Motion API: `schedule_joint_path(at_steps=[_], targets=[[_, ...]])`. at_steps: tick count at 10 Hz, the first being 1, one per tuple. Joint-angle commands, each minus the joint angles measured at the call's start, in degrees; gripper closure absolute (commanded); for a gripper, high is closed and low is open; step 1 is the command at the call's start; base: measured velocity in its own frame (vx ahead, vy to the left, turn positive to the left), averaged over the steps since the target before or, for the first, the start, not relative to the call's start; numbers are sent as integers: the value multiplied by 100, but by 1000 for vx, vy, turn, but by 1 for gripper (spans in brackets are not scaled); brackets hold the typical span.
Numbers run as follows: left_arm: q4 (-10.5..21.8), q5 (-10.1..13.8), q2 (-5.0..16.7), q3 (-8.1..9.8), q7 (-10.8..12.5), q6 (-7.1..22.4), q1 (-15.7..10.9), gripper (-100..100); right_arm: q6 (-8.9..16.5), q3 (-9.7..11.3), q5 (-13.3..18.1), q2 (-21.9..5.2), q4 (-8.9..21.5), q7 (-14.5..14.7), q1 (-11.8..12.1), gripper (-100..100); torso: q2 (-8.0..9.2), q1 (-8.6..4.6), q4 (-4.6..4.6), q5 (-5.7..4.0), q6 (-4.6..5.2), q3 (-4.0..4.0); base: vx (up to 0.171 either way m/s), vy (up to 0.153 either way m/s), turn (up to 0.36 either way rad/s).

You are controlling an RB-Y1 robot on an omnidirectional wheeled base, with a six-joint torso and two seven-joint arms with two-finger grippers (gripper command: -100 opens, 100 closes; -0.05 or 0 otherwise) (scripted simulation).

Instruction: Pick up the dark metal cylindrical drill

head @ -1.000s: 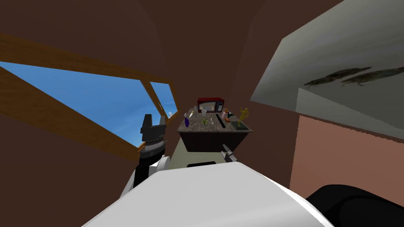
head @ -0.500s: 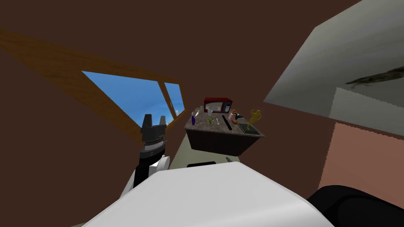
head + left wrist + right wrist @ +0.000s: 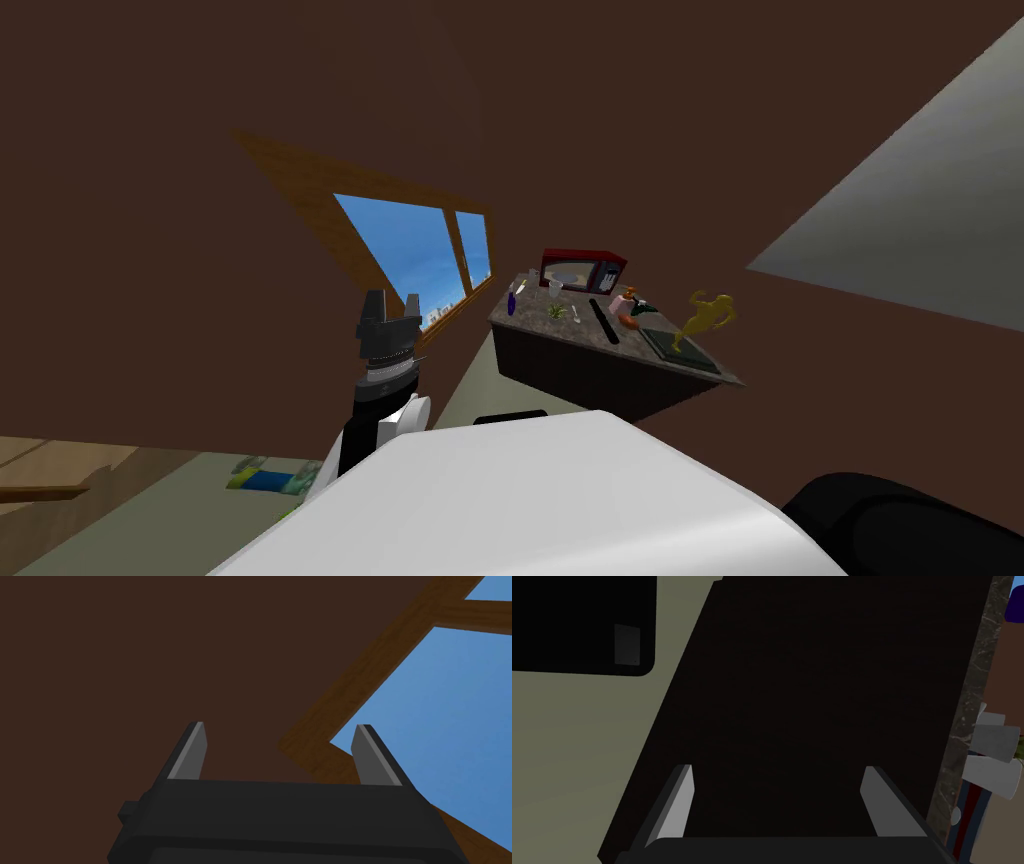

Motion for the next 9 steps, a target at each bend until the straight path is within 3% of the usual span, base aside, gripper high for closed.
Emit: schedule_joint_path(at_steps=[1,2,4,5,6,7,9], targets=[[0,0,0,0,0,0,0,0,34,53,-34,-96,194,12,128,-100,0,0,0,0,0,0,11,28,231],[0,0,0,1,0,0,1,0,-27,170,-126,-351,413,-59,280,-100,1,-3,0,0,7,0,24,49,408],[0,0,0,1,0,0,1,0,-27,170,-126,-351,543,-59,280,-100,-5,-3,-1,-1,5,-3,17,16,136],[0,0,0,2,0,0,2,0,-93,281,-220,-599,733,-133,434,-100,0,-10,0,-3,10,0,28,31,348],[0,0,0,0,0,0,0,0,-93,281,-220,-599,892,-133,434,-100,-5,-6,-1,-1,1,-2,30,19,257],[0,0,0,1,0,0,2,0,-163,388,-315,-840,1152,-207,590,-100,-6,-8,-1,-2,6,-3,41,33,348],[0,0,0,1,0,0,2,0,-163,388,-315,-840,1241,-207,590,-100,-10,-5,-2,-1,6,-6,26,15,160]])
